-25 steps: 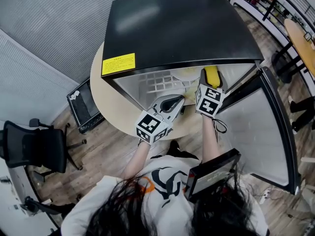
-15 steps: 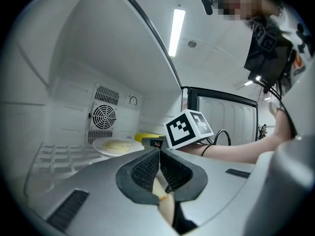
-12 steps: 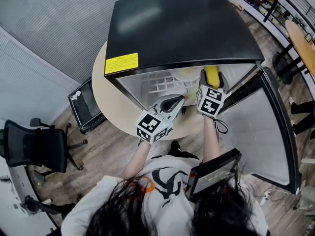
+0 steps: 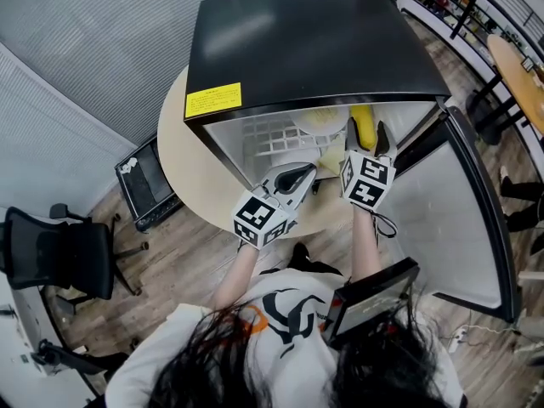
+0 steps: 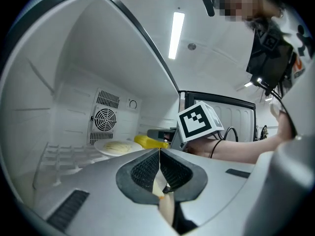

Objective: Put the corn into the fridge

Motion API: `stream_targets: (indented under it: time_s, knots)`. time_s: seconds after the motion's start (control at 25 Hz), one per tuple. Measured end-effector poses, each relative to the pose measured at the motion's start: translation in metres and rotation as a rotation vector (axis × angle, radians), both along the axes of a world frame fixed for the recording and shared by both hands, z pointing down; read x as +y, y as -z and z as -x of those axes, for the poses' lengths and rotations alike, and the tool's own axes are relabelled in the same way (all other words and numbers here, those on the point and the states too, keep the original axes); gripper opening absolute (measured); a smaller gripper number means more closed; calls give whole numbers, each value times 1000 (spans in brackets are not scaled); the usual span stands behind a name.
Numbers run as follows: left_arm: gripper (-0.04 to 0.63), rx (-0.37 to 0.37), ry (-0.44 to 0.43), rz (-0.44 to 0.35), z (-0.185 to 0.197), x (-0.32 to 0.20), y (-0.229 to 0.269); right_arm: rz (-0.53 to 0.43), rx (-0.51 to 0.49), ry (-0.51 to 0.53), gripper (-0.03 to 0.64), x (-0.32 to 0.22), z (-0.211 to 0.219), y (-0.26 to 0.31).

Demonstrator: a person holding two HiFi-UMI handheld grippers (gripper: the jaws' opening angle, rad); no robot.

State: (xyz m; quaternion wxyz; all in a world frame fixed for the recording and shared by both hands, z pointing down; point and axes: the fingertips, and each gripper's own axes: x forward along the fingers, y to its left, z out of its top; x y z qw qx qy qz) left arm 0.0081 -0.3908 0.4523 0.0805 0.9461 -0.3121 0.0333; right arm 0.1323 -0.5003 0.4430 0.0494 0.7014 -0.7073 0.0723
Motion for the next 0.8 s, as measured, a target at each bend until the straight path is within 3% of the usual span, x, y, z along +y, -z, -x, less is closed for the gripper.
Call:
stream_targets:
  time_s: [0.28, 0.56, 0.8]
  knots:
    - [11, 16, -1, 2, 7, 21, 3, -18, -112, 45, 282, 37, 10, 12]
    - [11, 28, 8, 3, 24, 52, 6, -9, -129, 92, 170, 81, 33, 12]
    - [12, 24, 20, 0, 38, 85, 8, 4, -154, 137, 153, 120, 57, 9]
